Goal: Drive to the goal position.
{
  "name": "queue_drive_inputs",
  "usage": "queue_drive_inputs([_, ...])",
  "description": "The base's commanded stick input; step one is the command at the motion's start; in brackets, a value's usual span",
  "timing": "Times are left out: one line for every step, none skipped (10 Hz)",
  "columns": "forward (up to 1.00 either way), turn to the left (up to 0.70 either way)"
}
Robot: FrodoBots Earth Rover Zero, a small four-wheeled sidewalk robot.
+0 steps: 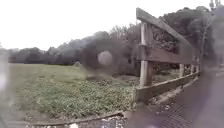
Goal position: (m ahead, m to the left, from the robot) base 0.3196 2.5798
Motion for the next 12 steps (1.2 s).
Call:
queue_drive_inputs([0.0, 0.7])
queue_drive_inputs([0.0, 0.7])
queue_drive_inputs([0.0, 0.7])
queue_drive_inputs([0.0, 0.7])
queue_drive_inputs([0.0, 0.7])
queue_drive_inputs([0.0, 0.7])
queue_drive_inputs([0.0, 0.7])
queue_drive_inputs([0.0, 0.7])
queue_drive_inputs([0.0, 0.7])
queue_drive_inputs([0.0, 0.7])
queue_drive_inputs([0.0, 0.7])
queue_drive_inputs([0.0, 0.7])
